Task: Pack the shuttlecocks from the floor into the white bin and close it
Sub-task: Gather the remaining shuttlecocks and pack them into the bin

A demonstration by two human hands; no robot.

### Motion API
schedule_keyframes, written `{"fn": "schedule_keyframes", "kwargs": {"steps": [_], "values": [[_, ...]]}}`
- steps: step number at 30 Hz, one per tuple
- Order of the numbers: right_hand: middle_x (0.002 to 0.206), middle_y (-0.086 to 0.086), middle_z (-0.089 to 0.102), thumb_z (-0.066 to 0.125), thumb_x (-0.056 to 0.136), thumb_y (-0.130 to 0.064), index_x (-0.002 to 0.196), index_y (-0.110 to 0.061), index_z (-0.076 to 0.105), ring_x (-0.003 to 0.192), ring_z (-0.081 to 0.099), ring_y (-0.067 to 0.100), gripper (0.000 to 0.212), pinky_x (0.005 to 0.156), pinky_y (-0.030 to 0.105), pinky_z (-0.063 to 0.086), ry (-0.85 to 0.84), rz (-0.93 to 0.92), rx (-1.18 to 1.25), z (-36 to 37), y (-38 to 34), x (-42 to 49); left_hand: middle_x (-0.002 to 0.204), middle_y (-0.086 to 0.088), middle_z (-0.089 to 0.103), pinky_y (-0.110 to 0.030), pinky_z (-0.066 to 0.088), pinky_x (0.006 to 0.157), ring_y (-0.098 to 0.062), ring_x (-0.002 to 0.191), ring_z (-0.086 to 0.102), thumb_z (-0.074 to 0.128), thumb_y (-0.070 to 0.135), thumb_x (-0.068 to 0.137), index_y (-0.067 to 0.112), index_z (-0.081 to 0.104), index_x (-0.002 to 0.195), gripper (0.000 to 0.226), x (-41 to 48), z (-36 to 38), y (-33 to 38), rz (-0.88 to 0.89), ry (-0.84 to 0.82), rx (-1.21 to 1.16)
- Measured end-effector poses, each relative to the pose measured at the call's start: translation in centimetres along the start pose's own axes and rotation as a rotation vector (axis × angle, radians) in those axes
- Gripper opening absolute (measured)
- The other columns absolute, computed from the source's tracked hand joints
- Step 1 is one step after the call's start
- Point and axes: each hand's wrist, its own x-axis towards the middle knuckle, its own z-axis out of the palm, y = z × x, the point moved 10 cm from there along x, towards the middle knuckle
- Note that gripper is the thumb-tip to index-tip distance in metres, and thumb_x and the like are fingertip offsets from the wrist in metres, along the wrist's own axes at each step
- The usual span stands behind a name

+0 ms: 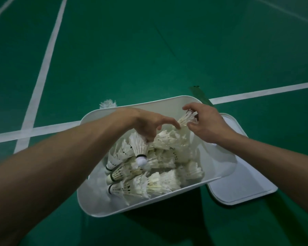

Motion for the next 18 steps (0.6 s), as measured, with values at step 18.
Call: {"fn": "schedule_keyframes", "kwargs": {"steps": [18], "values": [[0.133,0.005,0.055,0.059,0.084,-0.001,0.135,-0.017,0.050,0.121,0.050,0.023,0.055,0.103,0.029,0.036,0.079,0.024,-0.026,0.4,0.8,0.6,0.150,-0.002,0.027,-0.038,0.053,0.088,-0.022,0.121,0.044,0.056,-0.013,0.075,0.048,0.020,0.141,0.097,1.4,1.2,-2.4,-0.063,-0.061,-0.006]]}}
